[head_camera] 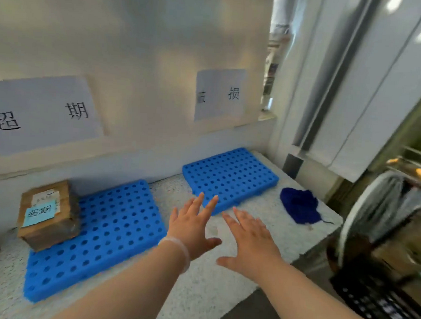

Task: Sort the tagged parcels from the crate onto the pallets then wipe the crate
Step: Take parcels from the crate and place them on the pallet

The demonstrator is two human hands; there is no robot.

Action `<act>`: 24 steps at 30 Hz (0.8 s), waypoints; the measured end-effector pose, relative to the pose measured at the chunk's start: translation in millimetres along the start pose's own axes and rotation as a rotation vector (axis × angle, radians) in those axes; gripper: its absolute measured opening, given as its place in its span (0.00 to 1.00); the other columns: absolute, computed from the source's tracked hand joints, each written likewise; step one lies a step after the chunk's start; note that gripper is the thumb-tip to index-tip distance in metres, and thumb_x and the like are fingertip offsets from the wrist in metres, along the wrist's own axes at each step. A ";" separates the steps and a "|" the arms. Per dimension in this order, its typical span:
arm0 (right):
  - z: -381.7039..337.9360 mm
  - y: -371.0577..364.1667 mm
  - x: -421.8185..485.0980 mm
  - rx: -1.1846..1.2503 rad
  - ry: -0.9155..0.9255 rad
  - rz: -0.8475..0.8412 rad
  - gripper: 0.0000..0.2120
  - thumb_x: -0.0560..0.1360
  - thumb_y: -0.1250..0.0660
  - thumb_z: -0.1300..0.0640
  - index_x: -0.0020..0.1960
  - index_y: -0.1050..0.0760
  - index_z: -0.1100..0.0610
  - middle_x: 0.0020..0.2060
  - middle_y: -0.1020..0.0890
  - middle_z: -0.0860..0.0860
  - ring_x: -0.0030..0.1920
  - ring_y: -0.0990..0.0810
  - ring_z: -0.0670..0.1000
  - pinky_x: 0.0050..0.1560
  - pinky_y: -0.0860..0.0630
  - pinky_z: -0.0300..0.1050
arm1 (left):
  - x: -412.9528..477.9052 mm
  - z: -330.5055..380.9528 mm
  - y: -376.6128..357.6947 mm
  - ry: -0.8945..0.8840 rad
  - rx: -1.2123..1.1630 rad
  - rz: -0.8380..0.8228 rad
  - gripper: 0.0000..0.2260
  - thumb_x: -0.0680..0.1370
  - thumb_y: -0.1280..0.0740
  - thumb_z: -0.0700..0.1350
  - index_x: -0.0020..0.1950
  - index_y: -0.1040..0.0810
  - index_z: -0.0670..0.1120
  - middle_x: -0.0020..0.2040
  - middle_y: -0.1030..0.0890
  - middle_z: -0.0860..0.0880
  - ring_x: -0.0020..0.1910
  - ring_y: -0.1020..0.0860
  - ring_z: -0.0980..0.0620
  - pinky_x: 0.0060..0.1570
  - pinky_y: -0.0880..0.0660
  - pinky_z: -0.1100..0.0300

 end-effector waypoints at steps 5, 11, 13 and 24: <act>144.3 42.0 -110.9 0.042 -0.276 0.114 0.48 0.72 0.36 0.32 0.78 0.63 0.41 0.79 0.63 0.47 0.78 0.63 0.51 0.77 0.61 0.53 | 6.1 185.2 -8.9 -0.240 0.003 0.019 0.44 0.75 0.37 0.68 0.78 0.65 0.62 0.81 0.60 0.52 0.80 0.56 0.47 0.77 0.53 0.41; 253.0 66.8 -252.5 0.079 -0.524 0.241 0.46 0.73 0.34 0.34 0.79 0.61 0.42 0.79 0.60 0.47 0.78 0.62 0.50 0.77 0.59 0.54 | -26.5 370.5 -31.1 -0.502 -0.059 0.000 0.44 0.75 0.34 0.64 0.78 0.63 0.64 0.81 0.57 0.53 0.80 0.56 0.48 0.77 0.53 0.42; 281.9 66.2 -292.4 0.117 -0.616 0.249 0.46 0.73 0.34 0.36 0.79 0.61 0.41 0.79 0.61 0.46 0.78 0.62 0.51 0.77 0.59 0.54 | -36.6 413.5 -40.0 -0.574 -0.058 -0.009 0.44 0.74 0.34 0.65 0.77 0.63 0.64 0.81 0.57 0.54 0.80 0.55 0.48 0.77 0.54 0.42; 375.1 37.0 -412.0 0.233 -0.935 0.236 0.47 0.74 0.34 0.36 0.79 0.64 0.43 0.79 0.63 0.46 0.79 0.60 0.51 0.77 0.59 0.51 | -51.3 545.5 -92.9 -0.773 -0.028 -0.150 0.43 0.74 0.36 0.67 0.78 0.63 0.64 0.81 0.56 0.54 0.80 0.54 0.49 0.77 0.51 0.42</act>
Point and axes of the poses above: each hand's wrist, its own x-axis towards the middle knuckle, its own y-axis out of the back of the hand, z = x × y, the point moved 9 cm from there along x, towards the middle knuckle
